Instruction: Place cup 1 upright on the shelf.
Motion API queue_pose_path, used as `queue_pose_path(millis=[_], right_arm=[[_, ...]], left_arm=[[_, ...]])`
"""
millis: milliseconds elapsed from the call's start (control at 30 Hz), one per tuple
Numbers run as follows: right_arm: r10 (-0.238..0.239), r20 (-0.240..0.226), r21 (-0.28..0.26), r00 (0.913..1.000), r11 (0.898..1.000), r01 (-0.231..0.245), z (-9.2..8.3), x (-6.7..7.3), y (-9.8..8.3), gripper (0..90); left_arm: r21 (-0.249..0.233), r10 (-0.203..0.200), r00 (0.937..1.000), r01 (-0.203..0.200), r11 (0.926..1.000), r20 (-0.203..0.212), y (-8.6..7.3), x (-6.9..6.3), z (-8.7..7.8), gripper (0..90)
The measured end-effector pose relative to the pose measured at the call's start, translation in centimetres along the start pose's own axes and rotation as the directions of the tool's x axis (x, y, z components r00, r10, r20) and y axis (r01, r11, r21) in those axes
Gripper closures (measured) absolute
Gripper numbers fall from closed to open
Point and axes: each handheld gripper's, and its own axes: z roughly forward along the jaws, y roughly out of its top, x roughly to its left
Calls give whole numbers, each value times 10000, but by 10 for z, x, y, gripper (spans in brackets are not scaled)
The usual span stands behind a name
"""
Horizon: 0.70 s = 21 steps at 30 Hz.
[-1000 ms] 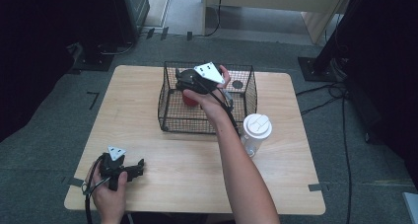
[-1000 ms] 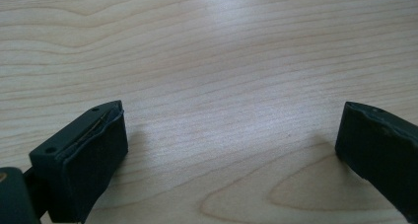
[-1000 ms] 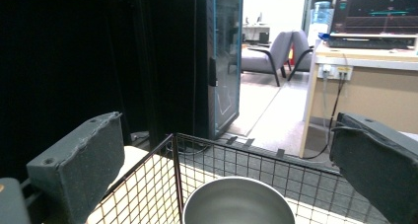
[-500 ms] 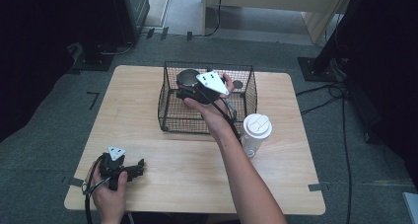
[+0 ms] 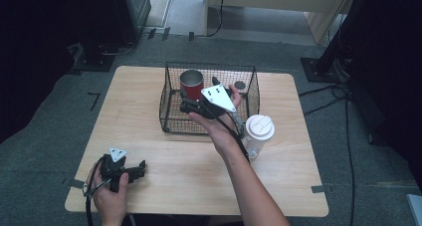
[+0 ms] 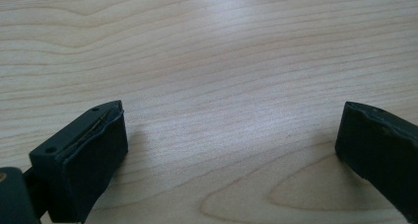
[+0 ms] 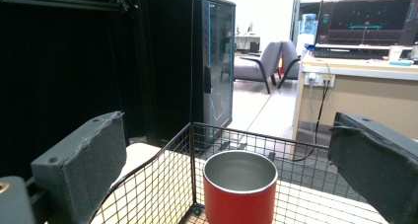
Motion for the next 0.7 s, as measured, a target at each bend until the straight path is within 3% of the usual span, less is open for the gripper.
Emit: queue_pose_path(millis=[167, 333, 700], right_arm=[[-234, 151, -21, 9996, 9997, 234, -15, 4, -1, 11], [-141, -16, 125, 9999, 9998, 141, -29, 8, -4, 11], [-161, 128, 211, 9998, 9997, 158, -54, 6, -11, 11]], left_arm=[[-11, -4, 10000, 4, 10000, -6, 0, 0, 0, 0], [-12, -3, 10000, 3, 10000, -5, 0, 0, 0, 0], [-10, -1, 10000, 1, 10000, -5, 0, 0, 0, 0]])
